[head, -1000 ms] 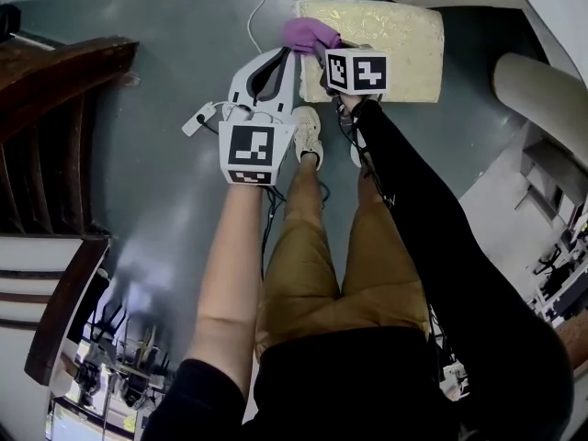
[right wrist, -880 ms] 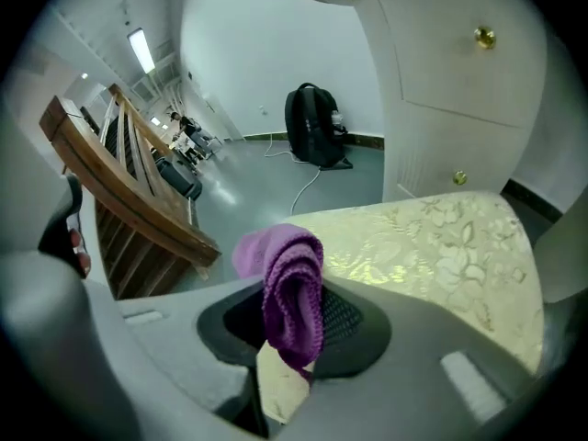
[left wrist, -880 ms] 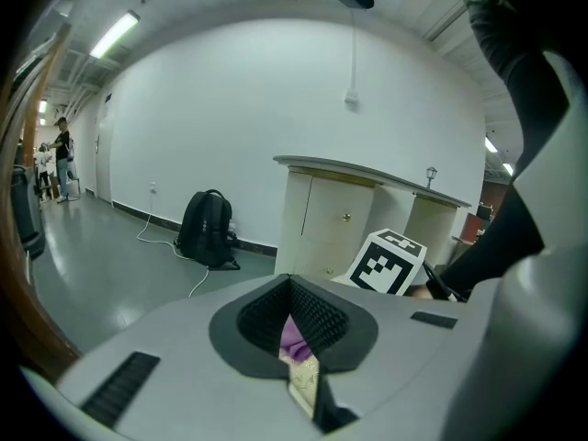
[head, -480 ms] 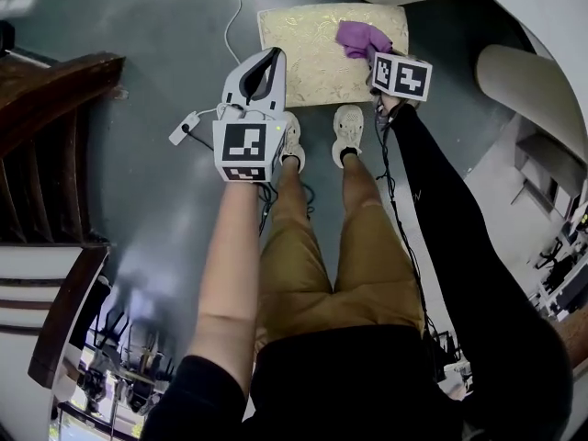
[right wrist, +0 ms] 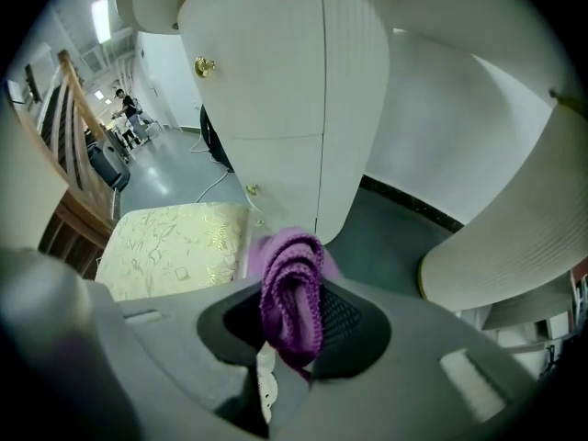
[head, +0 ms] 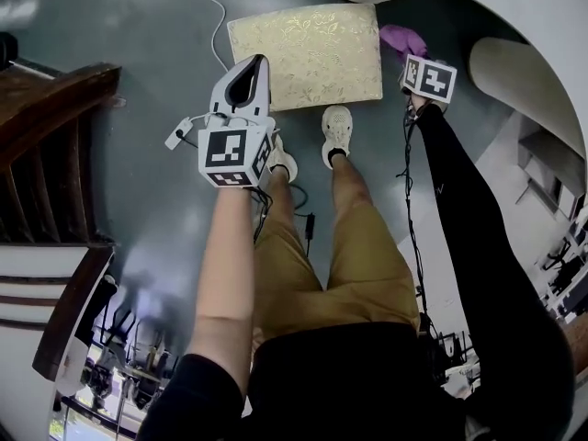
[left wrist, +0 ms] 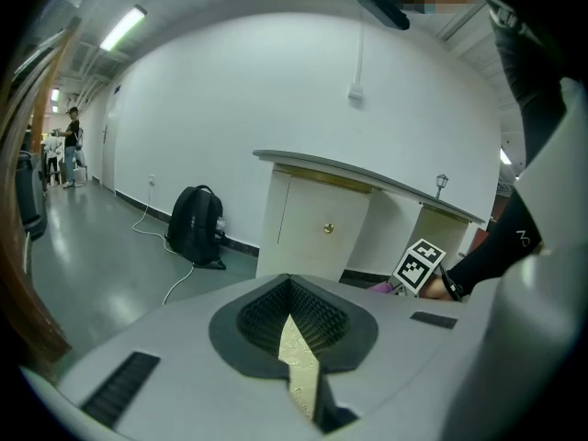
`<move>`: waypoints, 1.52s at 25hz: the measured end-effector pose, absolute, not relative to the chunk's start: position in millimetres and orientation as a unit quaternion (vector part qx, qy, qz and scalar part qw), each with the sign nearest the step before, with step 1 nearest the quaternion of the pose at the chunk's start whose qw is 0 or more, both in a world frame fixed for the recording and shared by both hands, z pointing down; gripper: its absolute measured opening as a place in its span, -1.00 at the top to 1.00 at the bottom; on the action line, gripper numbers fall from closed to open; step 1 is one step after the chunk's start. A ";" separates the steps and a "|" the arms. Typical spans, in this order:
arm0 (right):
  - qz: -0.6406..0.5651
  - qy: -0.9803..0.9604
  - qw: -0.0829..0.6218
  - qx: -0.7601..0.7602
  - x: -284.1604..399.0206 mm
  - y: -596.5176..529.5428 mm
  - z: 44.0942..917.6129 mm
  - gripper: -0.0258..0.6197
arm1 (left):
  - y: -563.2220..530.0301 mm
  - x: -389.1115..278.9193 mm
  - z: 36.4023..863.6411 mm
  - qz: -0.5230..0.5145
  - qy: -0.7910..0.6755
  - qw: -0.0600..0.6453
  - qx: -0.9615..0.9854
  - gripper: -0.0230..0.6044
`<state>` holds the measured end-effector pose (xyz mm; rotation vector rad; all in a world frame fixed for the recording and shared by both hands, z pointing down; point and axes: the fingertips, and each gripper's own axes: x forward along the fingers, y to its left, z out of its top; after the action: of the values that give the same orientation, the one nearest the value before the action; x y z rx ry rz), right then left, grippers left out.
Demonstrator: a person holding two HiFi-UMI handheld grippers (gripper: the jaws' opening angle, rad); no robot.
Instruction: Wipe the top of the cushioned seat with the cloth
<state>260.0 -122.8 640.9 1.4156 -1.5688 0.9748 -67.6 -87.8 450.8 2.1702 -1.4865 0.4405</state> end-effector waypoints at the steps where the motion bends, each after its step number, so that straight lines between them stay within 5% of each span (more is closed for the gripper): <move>1: 0.384 -0.619 0.394 0.560 263.0 -120.9 638.7 0.65 | -86.3 -67.1 451.4 0.162 -0.543 0.235 0.790 0.90; 13: 0.362 -0.651 0.318 0.586 220.2 -110.8 597.9 0.65 | -66.4 -95.6 448.0 0.171 -0.546 0.218 0.791 0.90; 29: 0.421 -0.802 0.281 0.319 -133.8 -11.1 587.0 0.65 | -20.4 -188.9 449.8 0.166 -0.568 0.228 0.773 0.90; 38: 0.420 -0.758 0.355 0.351 -125.6 -18.5 625.8 0.65 | -37.4 -187.4 446.7 0.156 -0.565 0.219 0.780 0.90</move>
<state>-125.6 -18.5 625.8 0.9063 -1.9587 1.0841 -187.4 -37.4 446.7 2.1592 -1.5625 0.4315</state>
